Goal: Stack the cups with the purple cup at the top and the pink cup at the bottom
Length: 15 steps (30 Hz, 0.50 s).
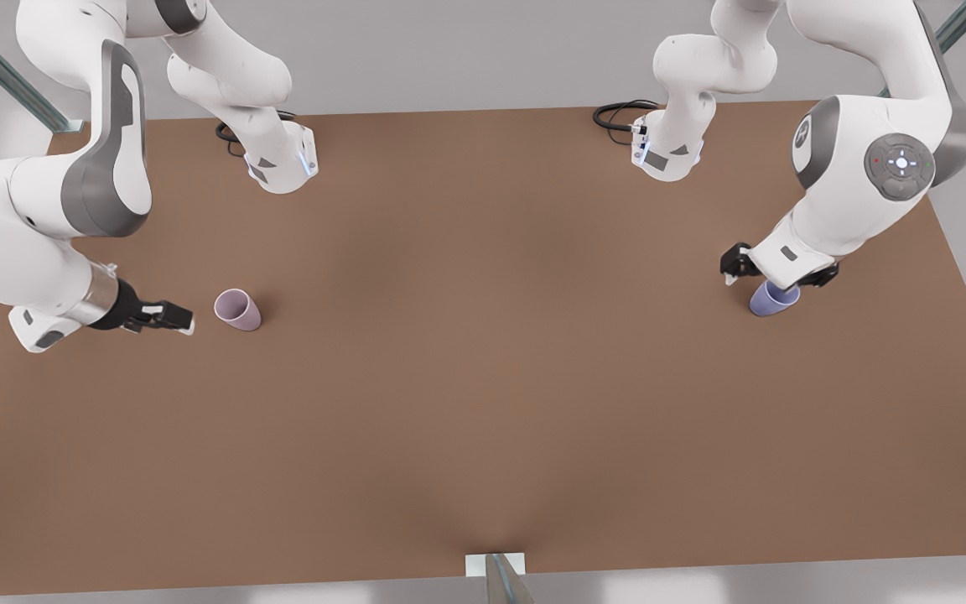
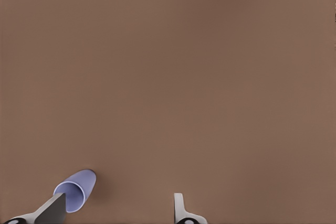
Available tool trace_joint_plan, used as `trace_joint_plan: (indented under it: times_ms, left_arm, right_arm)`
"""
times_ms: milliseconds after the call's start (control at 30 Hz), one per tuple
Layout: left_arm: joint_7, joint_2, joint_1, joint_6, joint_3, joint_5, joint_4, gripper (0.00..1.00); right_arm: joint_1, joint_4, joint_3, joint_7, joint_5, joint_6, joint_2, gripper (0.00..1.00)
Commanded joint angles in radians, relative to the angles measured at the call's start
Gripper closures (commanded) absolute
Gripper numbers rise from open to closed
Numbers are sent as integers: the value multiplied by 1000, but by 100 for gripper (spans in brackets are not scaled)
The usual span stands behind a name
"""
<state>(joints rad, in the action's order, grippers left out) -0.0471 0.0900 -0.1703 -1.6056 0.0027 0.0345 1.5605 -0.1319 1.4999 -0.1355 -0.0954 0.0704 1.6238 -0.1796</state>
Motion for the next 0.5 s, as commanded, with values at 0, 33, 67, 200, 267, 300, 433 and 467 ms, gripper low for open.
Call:
trace_joint_plan:
  times_ms: [0,33,67,200,267,300,433,467]
  left_arm:
    - [-4,1,0,-37,0,4,0,0]
    - [-4,2,0,-37,0,4,0,0]
    - [6,10,0,-36,-1,5,0,0]
    - [-4,28,20,23,-1,5,1,0]
    - [-8,30,20,36,-1,5,1,0]
    - [-7,28,20,44,-1,5,1,0]
    - [-8,27,20,49,-1,5,1,0]
    - [-8,27,20,49,-1,5,1,0]
  right_arm:
    - [0,0,-1,-41,0,39,2,0]
    - [2,-1,-1,-41,2,38,2,0]
    - [2,-1,-1,-41,2,38,2,0]
    - [3,14,-3,-21,-6,10,0,0]
    - [5,265,-35,-26,-23,131,155,0]
    - [6,368,-42,-24,-23,207,210,0]
    - [3,431,-81,-27,-37,214,204,0]
    - [-9,428,-79,-30,-37,214,183,0]
